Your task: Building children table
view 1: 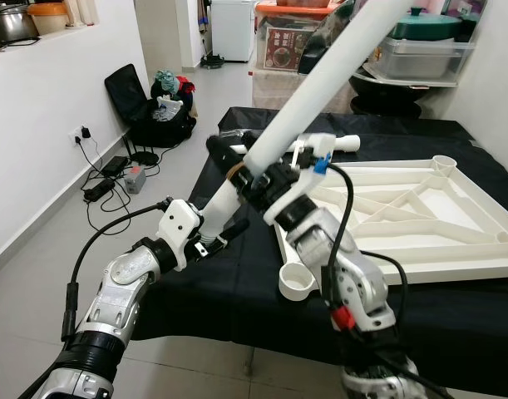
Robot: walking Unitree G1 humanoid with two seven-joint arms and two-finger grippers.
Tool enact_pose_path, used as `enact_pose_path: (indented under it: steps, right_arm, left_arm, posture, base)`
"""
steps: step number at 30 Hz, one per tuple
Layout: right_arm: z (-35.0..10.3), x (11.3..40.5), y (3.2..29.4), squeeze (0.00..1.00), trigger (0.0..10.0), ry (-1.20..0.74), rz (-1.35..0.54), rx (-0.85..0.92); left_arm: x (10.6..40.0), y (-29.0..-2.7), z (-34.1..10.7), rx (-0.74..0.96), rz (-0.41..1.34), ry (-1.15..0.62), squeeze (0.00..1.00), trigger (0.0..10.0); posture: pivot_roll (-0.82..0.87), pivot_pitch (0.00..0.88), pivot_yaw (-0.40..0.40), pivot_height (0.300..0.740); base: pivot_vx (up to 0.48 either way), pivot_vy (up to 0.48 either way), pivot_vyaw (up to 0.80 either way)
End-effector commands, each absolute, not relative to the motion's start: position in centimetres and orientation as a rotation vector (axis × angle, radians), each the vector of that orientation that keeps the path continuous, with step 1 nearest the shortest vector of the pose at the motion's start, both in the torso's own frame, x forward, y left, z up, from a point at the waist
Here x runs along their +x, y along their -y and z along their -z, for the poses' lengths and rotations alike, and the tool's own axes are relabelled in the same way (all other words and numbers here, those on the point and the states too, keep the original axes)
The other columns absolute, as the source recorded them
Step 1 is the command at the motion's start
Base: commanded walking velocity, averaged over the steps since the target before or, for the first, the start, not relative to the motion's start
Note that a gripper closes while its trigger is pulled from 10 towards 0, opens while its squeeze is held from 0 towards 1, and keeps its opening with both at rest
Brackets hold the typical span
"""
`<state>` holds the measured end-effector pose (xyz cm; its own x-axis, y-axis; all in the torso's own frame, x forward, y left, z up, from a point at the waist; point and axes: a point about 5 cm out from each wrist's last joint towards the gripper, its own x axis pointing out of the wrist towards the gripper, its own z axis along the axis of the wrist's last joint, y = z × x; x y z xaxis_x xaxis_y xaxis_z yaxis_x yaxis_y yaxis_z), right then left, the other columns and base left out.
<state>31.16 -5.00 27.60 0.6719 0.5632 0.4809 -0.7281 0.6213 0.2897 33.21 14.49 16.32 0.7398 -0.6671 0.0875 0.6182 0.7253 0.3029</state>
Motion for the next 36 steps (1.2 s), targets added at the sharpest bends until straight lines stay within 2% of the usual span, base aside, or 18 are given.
enact_pose_path:
  steps: [1, 2, 16, 17, 20, 21, 23, 24, 33, 36]
  right_arm:
    - [-28.0, 31.2, 5.0, 0.0, 8.7, 0.385, -0.763, 0.516]
    - [-28.1, 31.0, 4.9, 0.0, 0.0, 0.397, -0.786, 0.527]
    - [-27.3, 30.3, 4.5, 0.0, 0.0, 0.4, -0.838, 0.543]
    - [-27.3, 30.3, 4.4, 0.0, 0.0, 0.402, -0.84, 0.544]
    - [-27.3, 30.3, 4.4, 0.0, 0.0, 0.402, -0.841, 0.545]
    - [-27.2, 30.3, 4.4, 0.0, 0.0, 0.403, -0.834, 0.546]
    - [-27.2, 30.3, 4.4, 0.0, 0.0, 0.403, -0.834, 0.546]
    - [-27.2, 30.5, 4.8, 0.0, 0.0, 0.406, -0.811, 0.544]
    - [-27.4, 32.3, 7.9, 0.0, 0.0, 0.45, -0.658, 0.429]
    - [-27.6, 34.0, 11.1, 0.0, 0.0, 0.473, -0.517, 0.175]
  left_arm:
    - [33.1, -14.4, -16.1, 0.278, 0.735, 0.195, 0.0, 0.0]
    - [33.1, -14.4, -16.0, 0.281, 0.735, 0.194, 0.0, 0.0]
    - [33.0, -14.9, -15.7, 0.306, 0.734, 0.173, 0.0, 0.0]
    - [33.1, -14.8, -15.7, 0.305, 0.737, 0.17, 0.0, 6.9]
    - [33.1, -14.7, -15.6, 0.308, 0.738, 0.165, 0.0, 6.9]
    - [33.1, -14.7, -15.5, 0.315, 0.737, 0.164, 0.9, 10.0]
    - [33.1, -14.7, -15.5, 0.315, 0.737, 0.164, 0.9, 10.0]
    - [33.2, -14.7, -15.5, 0.314, 0.741, 0.165, 1.0, 10.0]
    - [33.0, -15.0, -15.8, 0.292, 0.718, 0.192, 1.0, 10.0]
    - [32.6, -14.3, -15.6, 0.251, 0.745, 0.179, 1.0, 10.0]
  posture:
    - [0.08, 0.0, -0.049, 0.74]
    - [0.08, 0.0, -0.048, 0.74]
    - [0.08, 0.0, -0.051, 0.74]
    - [0.08, 0.0, -0.051, 0.74]
    - [0.08, 0.0, -0.051, 0.74]
    - [0.08, 0.0, -0.051, 0.74]
    - [0.08, 0.0, -0.051, 0.74]
    - [0.08, 0.0, -0.05, 0.74]
    - [0.08, 0.0, -0.06, 0.74]
    - [0.08, 0.0, -0.065, 0.74]
  base:
    - [0.0, 0.0, 0.0]
    - [0.0, 0.0, 0.0]
    - [0.0, 0.0, 0.0]
    - [0.0, 0.0, 0.0]
    - [0.0, 0.0, 0.0]
    - [0.0, 0.0, 0.0]
    - [0.0, 0.0, 0.0]
    - [0.0, 0.0, 0.0]
    - [0.0, 0.0, 0.0]
    - [0.0, 0.0, 0.0]
